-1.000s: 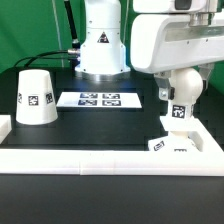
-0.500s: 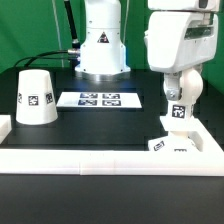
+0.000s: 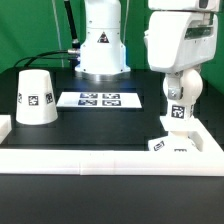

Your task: Assemble lamp

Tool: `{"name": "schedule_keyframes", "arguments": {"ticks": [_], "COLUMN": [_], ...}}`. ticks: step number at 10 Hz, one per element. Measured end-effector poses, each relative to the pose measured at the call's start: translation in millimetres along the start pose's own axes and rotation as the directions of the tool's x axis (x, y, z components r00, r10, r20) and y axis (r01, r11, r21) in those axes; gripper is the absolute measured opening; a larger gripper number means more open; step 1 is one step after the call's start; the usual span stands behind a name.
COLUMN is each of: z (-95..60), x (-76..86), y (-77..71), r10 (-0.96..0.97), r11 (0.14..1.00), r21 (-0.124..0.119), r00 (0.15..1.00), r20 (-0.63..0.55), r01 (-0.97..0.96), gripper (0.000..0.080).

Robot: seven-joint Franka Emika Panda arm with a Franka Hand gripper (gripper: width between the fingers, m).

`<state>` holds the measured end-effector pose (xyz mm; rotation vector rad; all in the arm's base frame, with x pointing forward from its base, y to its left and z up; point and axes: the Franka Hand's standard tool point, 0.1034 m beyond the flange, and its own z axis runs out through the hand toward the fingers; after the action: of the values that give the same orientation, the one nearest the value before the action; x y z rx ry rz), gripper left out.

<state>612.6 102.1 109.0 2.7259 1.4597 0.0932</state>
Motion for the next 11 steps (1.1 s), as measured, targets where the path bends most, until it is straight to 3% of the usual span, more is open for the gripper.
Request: {"name": "schedule_keyframes", "arguments": {"ticks": [2,7,11], "z": [0.0,-0.2,0.2], "x": [-0.2,-2.4,-4.6], "y": [0.1,1.4,1.1], "r10": [0.133,0.606,0.885], "r11": [0.991,0.795,0.466], "r21": [0.002,0.008,0.013], "r00": [0.991,0.795,0.465], "r20": [-0.004,-0.028,-0.013], "r01": [-0.133,-0.606,-0.885], "gripper": [0.0577,0.0579,0.0579]}}
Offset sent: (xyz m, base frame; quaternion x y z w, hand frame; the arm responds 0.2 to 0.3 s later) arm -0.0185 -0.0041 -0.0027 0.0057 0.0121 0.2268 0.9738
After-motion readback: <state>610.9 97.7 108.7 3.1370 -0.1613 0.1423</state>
